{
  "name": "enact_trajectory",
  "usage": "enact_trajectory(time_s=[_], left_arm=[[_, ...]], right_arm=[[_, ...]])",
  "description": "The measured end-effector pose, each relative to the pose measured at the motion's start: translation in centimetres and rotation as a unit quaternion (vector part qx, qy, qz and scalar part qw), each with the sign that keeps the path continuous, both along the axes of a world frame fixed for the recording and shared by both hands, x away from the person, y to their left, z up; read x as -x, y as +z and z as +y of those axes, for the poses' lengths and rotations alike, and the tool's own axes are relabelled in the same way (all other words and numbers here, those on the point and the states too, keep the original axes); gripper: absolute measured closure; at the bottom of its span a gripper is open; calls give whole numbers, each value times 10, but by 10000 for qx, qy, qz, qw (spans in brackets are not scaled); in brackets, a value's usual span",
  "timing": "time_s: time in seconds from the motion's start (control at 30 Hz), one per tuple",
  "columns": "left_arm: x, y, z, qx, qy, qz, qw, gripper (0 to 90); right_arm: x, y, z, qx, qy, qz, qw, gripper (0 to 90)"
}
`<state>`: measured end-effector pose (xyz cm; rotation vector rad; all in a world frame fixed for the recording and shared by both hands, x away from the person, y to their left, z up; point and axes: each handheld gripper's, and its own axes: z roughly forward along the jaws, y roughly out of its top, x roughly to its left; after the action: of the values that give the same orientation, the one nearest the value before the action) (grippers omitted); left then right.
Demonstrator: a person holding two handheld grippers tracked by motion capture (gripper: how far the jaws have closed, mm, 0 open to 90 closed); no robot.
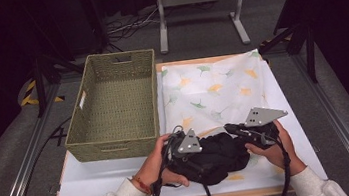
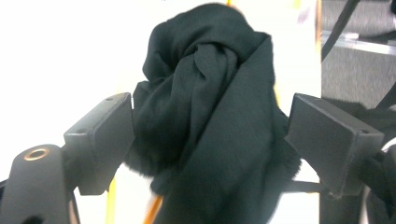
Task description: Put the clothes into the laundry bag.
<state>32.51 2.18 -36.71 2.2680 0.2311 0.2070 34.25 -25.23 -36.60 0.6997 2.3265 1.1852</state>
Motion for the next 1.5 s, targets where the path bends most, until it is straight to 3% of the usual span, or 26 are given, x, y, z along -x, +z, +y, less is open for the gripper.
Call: enact_trajectory(time_s=[0.17, 0.37, 0.47, 0.53, 0.6, 0.67, 0.73, 0.97, 1.13, 1.5], left_arm=[[15, -1, 19, 55, 34, -39, 10000, 232], [22, -19, 32, -14, -22, 86, 10000, 278], [24, -28, 33, 48, -64, 131, 9999, 314], [24, -35, 30, 44, -121, 205, 9997, 378], [25, -41, 26, -5, -216, 137, 9997, 473], [24, -48, 21, -108, -181, 131, 9997, 472], [21, -54, 15, -42, -67, 164, 9998, 464], [17, -62, -3, -288, 122, -29, 9995, 480], [11, -66, -15, -435, 219, -211, 9986, 548], [-8, -69, -35, -588, 532, -289, 9964, 674]], right_arm=[[0, -1, 2, 30, 22, 3, 10000, 888], [2, -1, 3, 72, 28, 1, 10000, 886], [2, -1, 3, 61, 31, -7, 10000, 886], [2, -1, 4, 69, 24, -6, 10000, 886], [2, -1, 4, 65, 22, -4, 10000, 886], [3, -1, 5, 78, 46, -15, 10000, 885], [3, 0, 5, 90, 61, -22, 9999, 886], [5, 0, 6, 103, 102, -23, 9999, 886], [6, 0, 8, 116, 159, -27, 9998, 885], [8, 0, 11, 132, 204, -22, 9997, 886]])
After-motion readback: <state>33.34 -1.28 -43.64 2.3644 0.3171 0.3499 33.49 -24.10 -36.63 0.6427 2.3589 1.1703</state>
